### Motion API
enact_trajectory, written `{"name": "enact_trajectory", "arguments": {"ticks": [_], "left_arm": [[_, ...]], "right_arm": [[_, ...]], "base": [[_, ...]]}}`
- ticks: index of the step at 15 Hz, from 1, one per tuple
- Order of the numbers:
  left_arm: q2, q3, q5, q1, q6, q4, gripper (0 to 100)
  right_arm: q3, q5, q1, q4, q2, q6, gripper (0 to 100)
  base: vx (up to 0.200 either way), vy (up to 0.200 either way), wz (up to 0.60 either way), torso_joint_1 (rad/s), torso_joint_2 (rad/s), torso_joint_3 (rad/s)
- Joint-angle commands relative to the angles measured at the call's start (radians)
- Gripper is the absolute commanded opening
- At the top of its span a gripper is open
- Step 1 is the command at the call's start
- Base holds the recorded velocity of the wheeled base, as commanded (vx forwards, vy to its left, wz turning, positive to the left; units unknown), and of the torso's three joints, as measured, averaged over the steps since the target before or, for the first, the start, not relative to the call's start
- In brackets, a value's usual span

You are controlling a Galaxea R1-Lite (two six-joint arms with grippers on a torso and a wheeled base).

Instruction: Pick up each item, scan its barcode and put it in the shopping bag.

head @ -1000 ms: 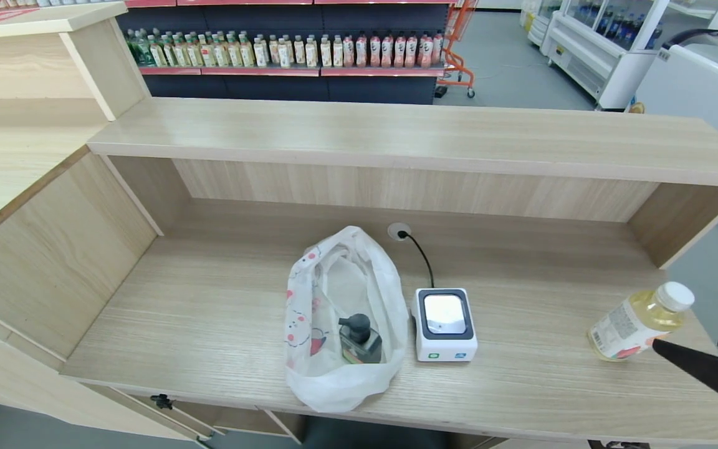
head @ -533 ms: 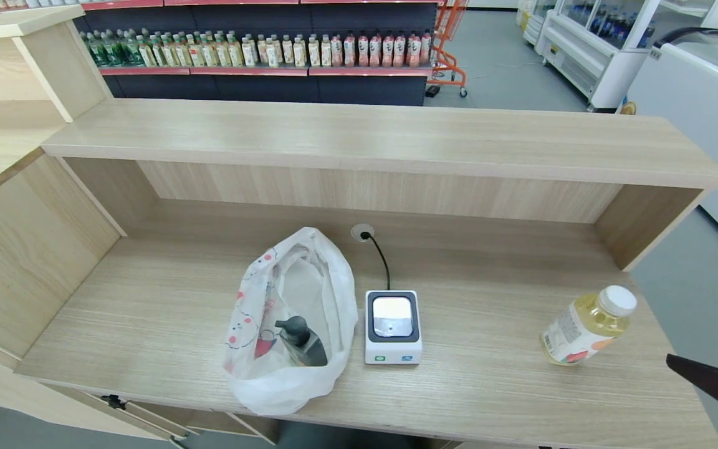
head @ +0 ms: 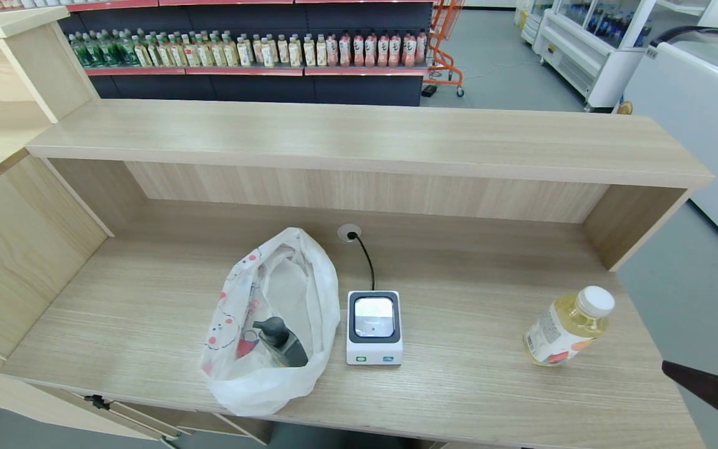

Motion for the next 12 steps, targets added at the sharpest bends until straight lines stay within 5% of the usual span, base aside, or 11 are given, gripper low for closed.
{"name": "enact_trajectory", "arguments": {"ticks": [1, 4, 7, 12], "left_arm": [[0.0, 0.0, 0.0, 0.0, 0.001, 0.0, 100], [0.0, 0.0, 0.0, 0.0, 0.004, 0.0, 100], [0.0, 0.0, 0.0, 0.0, 0.0, 0.0, 100], [0.0, 0.0, -0.001, 0.0, 0.007, 0.0, 100]], "right_arm": [[0.006, 0.0, -0.026, 0.001, 0.006, -0.002, 100], [0.009, -0.002, -0.069, 0.0, 0.022, -0.002, 100], [0.007, -0.002, -0.069, -0.002, 0.035, -0.002, 100], [0.043, -0.026, -0.092, 0.0, 0.043, -0.004, 100]], "base": [[-0.2, 0.0, 0.0, 0.007, 0.0, -0.002], [-0.2, 0.0, 0.0, 0.014, 0.01, -0.001], [0.0, 0.0, 0.0, 0.0, 0.0, 0.0], [0.0, -0.2, 0.0, 0.006, 0.0, 0.004]]}}
